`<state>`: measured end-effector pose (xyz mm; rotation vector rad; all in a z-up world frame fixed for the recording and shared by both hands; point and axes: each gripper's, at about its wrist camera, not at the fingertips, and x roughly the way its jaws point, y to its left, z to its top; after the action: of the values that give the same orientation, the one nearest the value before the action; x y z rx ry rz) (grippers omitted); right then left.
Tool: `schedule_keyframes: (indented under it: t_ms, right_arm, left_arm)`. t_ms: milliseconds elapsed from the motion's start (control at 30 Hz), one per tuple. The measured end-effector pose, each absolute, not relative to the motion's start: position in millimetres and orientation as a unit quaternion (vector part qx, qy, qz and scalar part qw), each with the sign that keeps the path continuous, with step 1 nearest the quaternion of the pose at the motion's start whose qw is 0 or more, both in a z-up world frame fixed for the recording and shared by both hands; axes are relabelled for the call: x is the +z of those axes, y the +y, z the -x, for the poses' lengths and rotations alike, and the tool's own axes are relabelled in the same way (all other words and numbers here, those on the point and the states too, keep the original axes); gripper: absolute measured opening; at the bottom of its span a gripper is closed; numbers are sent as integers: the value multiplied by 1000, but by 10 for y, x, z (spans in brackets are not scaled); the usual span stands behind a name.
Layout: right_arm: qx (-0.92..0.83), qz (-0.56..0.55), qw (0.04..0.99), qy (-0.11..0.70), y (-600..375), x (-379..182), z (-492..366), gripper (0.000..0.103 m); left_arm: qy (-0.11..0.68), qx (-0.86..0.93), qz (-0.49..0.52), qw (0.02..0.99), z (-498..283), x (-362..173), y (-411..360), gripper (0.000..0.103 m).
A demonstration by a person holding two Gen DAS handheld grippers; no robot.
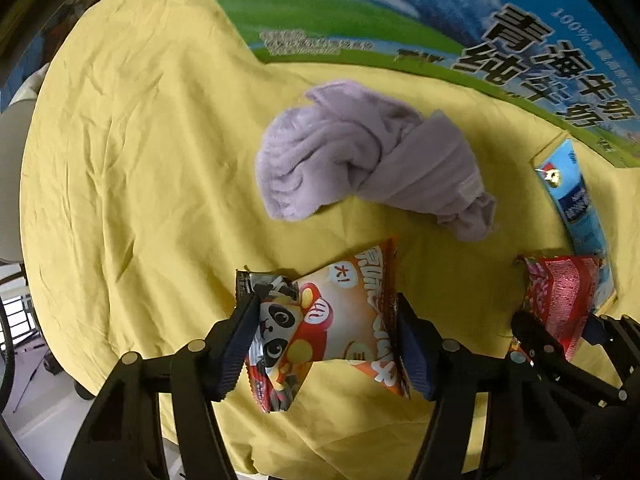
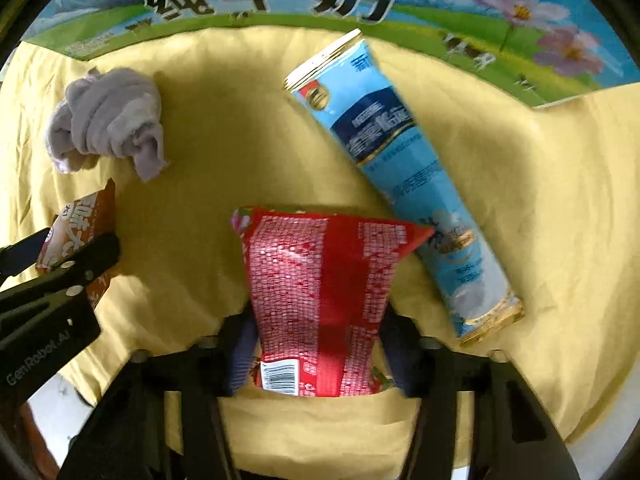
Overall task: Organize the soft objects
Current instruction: 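Grasp the panda snack bag with the left tool while the right tool grasps the red snack bag, then lower both bags into the box and open both tools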
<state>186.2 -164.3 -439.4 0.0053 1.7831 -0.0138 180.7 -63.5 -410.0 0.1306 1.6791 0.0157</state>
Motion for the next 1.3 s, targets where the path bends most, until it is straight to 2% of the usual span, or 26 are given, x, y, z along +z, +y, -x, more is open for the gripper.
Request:
schedule_keyframes:
  t_ms: [267,533,733,967,1100,1300]
  right_arm:
    - [13,-38,632,774,-1853,-4092,-1982,48]
    - [29,-65,646,760,-2094,-3555,-2161,48]
    - [40,-86,662,743,-2248,-3147,-2190,47]
    - [55,-120,695,707,-2241,-2483,-2161,47]
    - [49,-124,722,679,-2329,-2155,-2516,47]
    - [25,-119,738,664,-2505,-2054,-3063,47]
  left_arm:
    - [731,-8,-44,681,-1760,-3818,-788,54]
    - [710,-43,-27,702,-1712,-3350,-1037,53]
    - [683,-71,6,727,-1808,-2798,-1073,53]
    - [639,-118,55,758,-2269,-2044,-912,53]
    - [611,-121,47,781,-2732,-1769,-914,53]
    - [609,-116,17,784,-3470,-1953,-797,53]
